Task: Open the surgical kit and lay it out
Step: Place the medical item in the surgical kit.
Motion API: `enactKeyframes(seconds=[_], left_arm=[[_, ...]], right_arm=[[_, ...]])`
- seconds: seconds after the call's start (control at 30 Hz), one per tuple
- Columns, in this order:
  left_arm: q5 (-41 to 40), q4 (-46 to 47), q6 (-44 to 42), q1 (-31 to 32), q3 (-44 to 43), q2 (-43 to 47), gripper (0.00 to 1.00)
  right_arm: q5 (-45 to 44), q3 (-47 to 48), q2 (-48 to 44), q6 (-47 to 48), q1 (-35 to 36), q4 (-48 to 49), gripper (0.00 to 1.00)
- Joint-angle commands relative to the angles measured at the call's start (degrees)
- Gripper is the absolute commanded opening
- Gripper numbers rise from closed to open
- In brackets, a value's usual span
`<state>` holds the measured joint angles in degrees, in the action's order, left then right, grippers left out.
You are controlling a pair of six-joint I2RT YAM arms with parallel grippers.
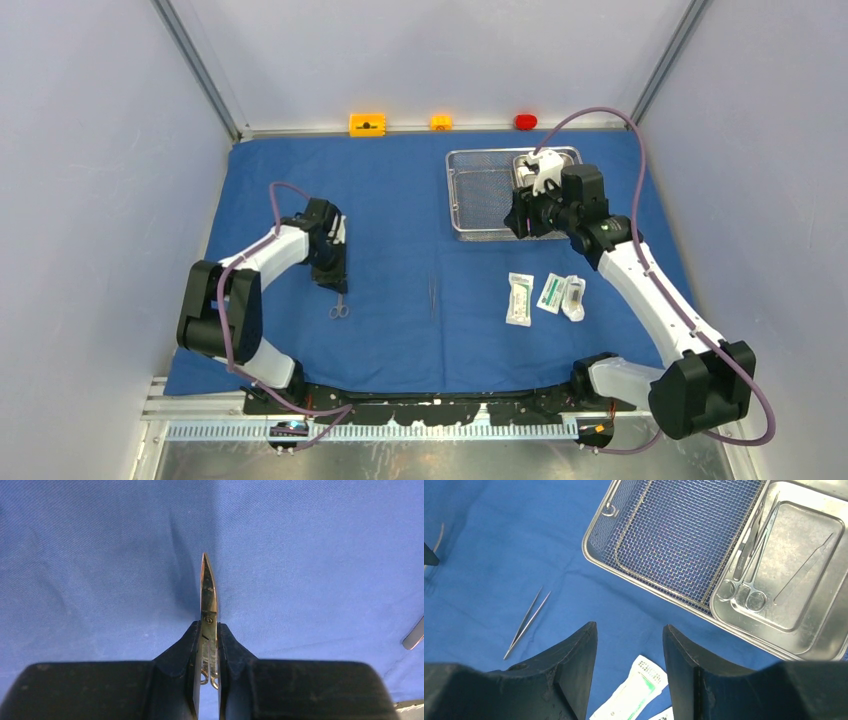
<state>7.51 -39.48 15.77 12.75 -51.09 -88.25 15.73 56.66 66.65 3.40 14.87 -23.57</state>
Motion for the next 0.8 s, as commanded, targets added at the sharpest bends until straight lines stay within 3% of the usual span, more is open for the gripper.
enactKeyframes(seconds=[0.0, 0.37, 0.77], left_arm=[[-0.67, 1.52, -1.30, 0.58, -2.08, -0.24, 0.02], [-0.13, 2.34, -1.37, 1.13, -2.47, -2.54, 0.05], [0.87, 2.57, -1.00, 1.14, -2.66, -3.62, 0.15]], right_arm=[[0.93, 0.29, 0.31, 1.01, -0.23, 1.68, 0.56], [1.66, 0.20, 0.47, 0.91, -0.28, 1.60, 0.56], [1.76, 0.12, 0.59, 0.91, -0.31, 1.49, 0.56]])
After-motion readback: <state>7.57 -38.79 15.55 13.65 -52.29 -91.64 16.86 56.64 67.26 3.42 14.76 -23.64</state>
